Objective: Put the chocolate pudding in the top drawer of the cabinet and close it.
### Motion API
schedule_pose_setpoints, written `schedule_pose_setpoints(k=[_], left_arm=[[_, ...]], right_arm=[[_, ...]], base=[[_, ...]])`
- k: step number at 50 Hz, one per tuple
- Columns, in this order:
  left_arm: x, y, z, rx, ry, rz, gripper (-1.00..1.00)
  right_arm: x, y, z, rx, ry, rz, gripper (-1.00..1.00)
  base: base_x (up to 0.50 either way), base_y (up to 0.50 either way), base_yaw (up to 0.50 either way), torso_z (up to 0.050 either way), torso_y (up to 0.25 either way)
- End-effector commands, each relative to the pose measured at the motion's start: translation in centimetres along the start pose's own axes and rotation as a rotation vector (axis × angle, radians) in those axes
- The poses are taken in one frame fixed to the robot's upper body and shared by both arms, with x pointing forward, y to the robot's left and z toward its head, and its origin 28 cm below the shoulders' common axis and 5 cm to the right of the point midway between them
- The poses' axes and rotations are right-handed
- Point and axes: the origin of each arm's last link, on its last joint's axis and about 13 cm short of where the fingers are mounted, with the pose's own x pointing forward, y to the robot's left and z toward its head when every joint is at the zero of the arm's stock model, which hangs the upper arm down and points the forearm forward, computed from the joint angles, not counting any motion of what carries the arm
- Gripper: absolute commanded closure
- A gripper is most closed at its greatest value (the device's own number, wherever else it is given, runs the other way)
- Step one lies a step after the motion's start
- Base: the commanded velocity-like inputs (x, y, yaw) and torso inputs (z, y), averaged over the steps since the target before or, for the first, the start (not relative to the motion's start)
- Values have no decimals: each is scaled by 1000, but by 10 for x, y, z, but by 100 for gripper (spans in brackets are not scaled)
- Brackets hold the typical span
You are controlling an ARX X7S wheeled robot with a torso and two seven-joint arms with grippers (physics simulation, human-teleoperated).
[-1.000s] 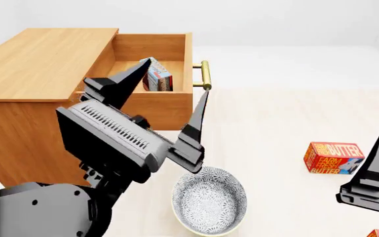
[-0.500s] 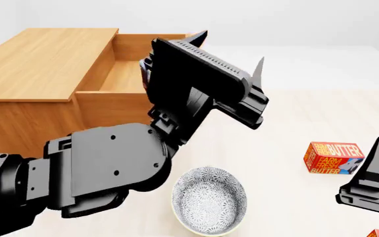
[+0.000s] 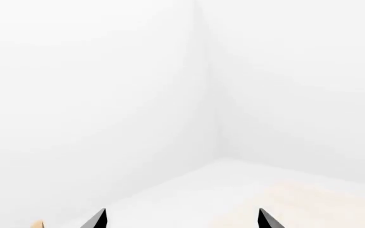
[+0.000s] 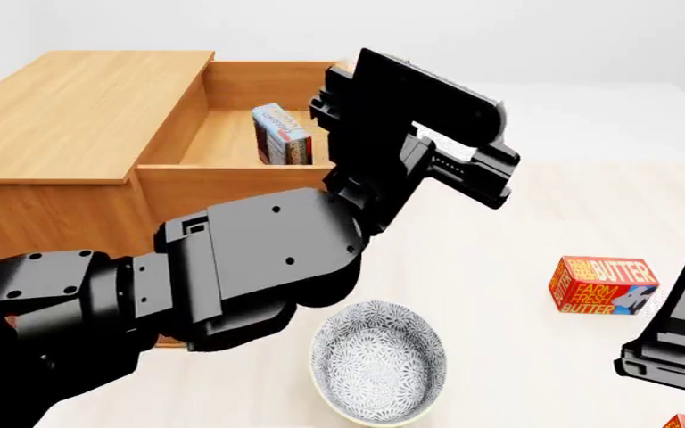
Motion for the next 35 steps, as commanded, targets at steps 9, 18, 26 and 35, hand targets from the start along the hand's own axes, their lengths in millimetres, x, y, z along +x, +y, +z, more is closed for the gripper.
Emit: schedule_pose_setpoints(k=[9, 18, 26, 35], left_arm=[[11, -21, -7, 56, 50, -28, -100], [5, -31, -10, 60, 50, -69, -100], [1, -37, -16, 53, 57, -86, -100], [0, -40, -26, 47, 77, -92, -100]], right_arm=[[-1, -3, -3, -3, 11, -3, -100], [0, 0, -4, -5, 14, -2, -100], [-1, 0, -5, -5, 15, -1, -100], [-2, -1, -6, 0, 17, 3, -100]], base=[[0, 0, 0, 0, 0], [0, 0, 0, 0, 0], [0, 0, 0, 0, 0], [0, 0, 0, 0, 0]])
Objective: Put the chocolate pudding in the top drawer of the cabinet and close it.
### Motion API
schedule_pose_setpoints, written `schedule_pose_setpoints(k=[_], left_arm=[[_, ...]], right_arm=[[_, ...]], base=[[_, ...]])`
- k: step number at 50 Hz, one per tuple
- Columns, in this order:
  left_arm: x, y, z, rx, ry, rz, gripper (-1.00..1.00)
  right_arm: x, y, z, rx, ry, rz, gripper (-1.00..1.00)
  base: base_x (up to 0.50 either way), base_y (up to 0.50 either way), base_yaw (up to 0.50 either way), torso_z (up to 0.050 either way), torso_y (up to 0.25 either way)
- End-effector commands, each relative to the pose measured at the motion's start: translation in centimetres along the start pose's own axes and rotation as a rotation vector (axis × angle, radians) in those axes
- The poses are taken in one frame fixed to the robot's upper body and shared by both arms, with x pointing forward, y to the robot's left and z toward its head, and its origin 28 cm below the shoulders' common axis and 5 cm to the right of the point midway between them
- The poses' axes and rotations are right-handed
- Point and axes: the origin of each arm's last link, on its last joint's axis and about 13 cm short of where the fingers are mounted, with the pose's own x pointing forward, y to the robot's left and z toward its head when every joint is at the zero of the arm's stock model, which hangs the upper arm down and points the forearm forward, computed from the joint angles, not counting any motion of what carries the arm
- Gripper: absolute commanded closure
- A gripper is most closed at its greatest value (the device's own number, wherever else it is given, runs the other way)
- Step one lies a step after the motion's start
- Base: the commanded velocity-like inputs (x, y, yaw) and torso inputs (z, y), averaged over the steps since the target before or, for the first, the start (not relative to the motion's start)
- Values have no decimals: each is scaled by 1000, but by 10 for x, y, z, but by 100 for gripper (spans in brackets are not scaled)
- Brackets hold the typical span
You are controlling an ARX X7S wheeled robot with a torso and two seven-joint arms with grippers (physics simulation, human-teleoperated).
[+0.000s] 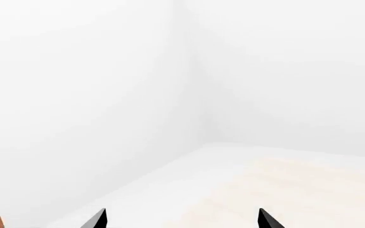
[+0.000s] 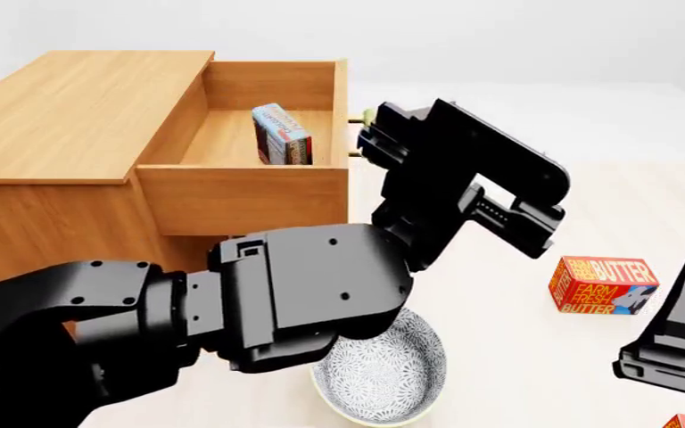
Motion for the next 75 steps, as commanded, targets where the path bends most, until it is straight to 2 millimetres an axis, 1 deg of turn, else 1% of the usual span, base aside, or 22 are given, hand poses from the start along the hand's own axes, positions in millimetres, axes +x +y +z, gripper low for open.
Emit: schedule_pose_setpoints(k=[1, 11, 16, 33, 44, 56, 68, 75], left_arm=[[-2, -8, -11, -5, 21, -18, -100], [-3, -11, -20, -18, 44, -24, -100], [-5, -12, -23, -15, 50, -20, -100], [-5, -10, -41, -28, 100, 14, -100], [-5, -13, -46, -25, 122, 32, -100], [0, -13, -56, -16, 154, 76, -100], [5, -3, -64, -19, 174, 127, -100], [9, 2, -69, 2, 197, 196, -100]], right_arm=[[0, 0, -1, 4, 4, 3, -100], [0, 1, -3, 8, 7, 5, -100], [3, 5, -4, 9, 8, 6, -100], [7, 10, -6, 11, 13, 8, -100], [9, 12, -7, 10, 11, 6, -100], [5, 7, -6, 11, 11, 5, -100], [3, 5, -4, 10, 7, 2, -100], [3, 5, -4, 11, 7, -2, -100]], base=[[0, 0, 0, 0, 0], [0, 0, 0, 0, 0], [0, 0, 0, 0, 0], [0, 0, 0, 0, 0], [0, 0, 0, 0, 0], [0, 0, 0, 0, 0], [0, 0, 0, 0, 0], [0, 0, 0, 0, 0]])
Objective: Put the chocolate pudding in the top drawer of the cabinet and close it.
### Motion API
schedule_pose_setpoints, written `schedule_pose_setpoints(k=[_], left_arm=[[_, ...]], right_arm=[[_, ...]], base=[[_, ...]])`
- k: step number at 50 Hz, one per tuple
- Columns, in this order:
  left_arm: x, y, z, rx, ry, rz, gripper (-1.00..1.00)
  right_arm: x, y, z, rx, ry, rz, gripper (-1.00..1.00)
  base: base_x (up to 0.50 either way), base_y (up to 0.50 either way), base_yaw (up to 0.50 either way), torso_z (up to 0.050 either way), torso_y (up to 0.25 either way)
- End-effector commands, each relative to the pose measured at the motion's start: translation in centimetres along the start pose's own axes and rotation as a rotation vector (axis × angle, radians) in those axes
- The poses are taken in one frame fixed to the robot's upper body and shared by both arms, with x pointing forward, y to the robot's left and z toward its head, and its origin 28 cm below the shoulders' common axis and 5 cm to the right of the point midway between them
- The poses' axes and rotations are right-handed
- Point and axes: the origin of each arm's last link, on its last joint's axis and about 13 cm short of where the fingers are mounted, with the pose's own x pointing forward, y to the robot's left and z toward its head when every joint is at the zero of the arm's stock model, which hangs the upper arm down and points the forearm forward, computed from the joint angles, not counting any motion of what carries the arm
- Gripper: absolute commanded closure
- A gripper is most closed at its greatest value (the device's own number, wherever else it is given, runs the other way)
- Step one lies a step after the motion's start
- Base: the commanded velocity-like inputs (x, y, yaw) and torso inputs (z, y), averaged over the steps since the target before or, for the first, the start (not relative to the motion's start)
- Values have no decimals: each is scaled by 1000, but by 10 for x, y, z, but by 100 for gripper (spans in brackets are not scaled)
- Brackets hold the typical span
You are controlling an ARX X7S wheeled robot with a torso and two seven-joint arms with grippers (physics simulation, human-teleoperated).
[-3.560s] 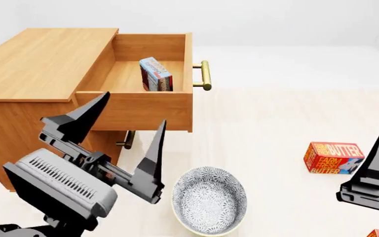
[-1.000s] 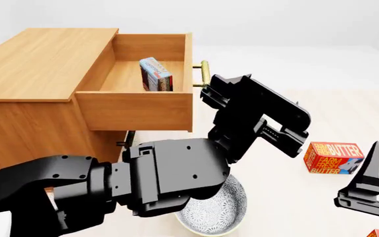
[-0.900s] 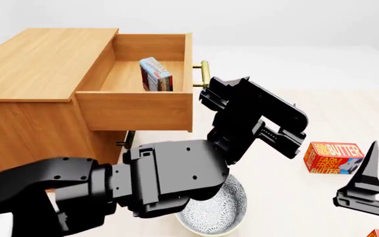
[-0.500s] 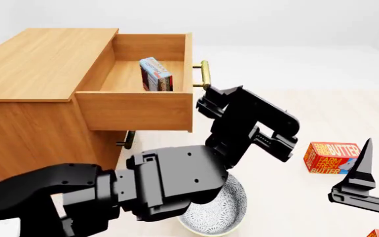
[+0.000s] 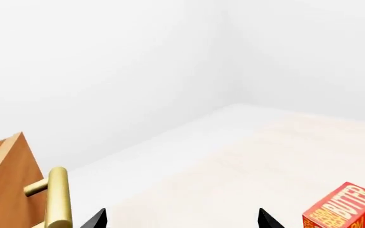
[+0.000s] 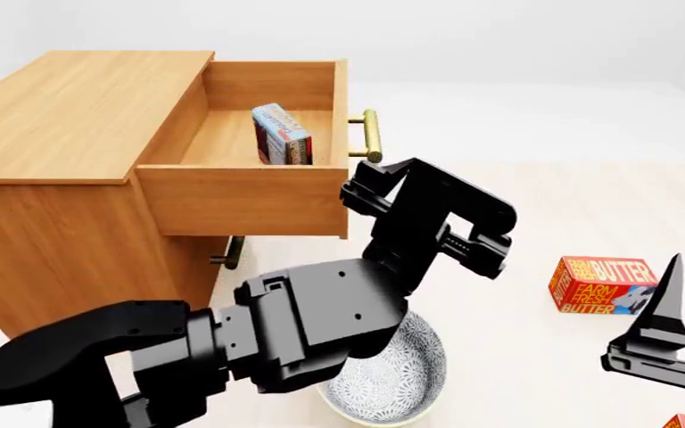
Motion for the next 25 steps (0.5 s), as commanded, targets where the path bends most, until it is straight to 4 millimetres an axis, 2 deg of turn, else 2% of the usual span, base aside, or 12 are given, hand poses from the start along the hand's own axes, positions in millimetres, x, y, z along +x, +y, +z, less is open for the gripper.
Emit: schedule_pose_setpoints(k=[1, 25], left_arm=[[8, 7, -7, 15, 30, 86, -100], [17, 15, -17, 96, 72, 287, -100]], right_arm=[[-1, -1, 0, 1, -1, -4, -100], [0, -2, 0, 3, 0, -11, -100]], base=[[0, 0, 0, 0, 0], [4, 0, 0, 0, -1]])
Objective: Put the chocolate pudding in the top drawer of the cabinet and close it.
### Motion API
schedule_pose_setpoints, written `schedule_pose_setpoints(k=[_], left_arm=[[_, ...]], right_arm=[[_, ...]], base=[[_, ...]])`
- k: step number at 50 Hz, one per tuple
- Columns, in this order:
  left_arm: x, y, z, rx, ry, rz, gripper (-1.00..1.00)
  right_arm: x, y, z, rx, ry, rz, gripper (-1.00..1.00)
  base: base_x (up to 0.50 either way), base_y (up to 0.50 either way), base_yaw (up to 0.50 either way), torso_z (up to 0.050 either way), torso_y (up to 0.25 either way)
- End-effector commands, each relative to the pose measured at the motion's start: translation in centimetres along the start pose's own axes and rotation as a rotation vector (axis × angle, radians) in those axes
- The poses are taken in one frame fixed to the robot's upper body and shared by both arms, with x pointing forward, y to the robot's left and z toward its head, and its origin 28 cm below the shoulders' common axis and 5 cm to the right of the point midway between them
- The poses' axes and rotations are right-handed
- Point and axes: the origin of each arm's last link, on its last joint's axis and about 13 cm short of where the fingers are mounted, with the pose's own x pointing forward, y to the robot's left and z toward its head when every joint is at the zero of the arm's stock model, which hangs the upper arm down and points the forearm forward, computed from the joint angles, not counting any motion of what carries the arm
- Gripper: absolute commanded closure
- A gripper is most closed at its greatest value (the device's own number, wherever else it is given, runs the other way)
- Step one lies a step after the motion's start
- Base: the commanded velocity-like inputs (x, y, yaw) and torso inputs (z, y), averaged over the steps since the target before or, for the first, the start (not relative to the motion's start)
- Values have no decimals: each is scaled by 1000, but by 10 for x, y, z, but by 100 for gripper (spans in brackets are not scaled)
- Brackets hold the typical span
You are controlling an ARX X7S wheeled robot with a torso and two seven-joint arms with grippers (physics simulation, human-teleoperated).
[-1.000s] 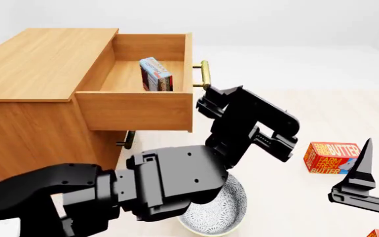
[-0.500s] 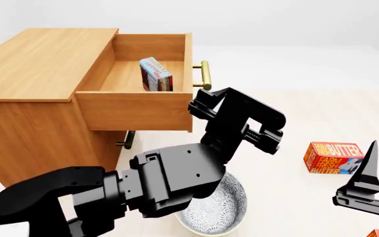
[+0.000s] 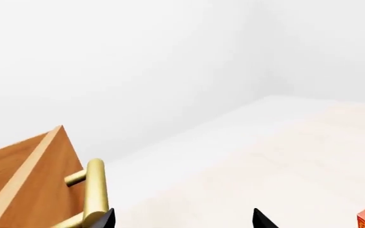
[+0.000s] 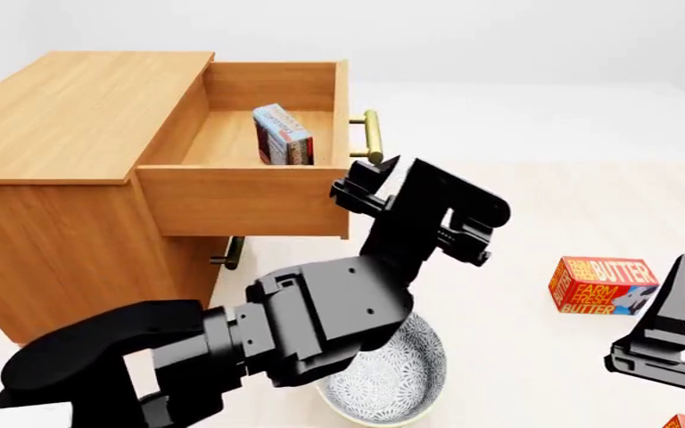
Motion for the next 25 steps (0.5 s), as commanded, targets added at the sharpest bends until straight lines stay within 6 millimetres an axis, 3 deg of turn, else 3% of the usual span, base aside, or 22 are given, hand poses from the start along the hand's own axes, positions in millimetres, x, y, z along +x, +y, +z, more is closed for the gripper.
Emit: schedule_pose_setpoints(k=[1, 12, 25], left_arm=[[8, 14, -9, 29, 50, 174, -100], [18, 26, -16, 86, 73, 435, -100], [22, 39, -19, 98, 89, 521, -100]], right_arm=[[0, 0, 0, 2, -1, -4, -100], [1, 1, -1, 9, 3, -2, -100], [2, 3, -2, 11, 5, -2, -100]], base=[[0, 0, 0, 0, 0], [8, 0, 0, 0, -4], [4, 0, 0, 0, -2]])
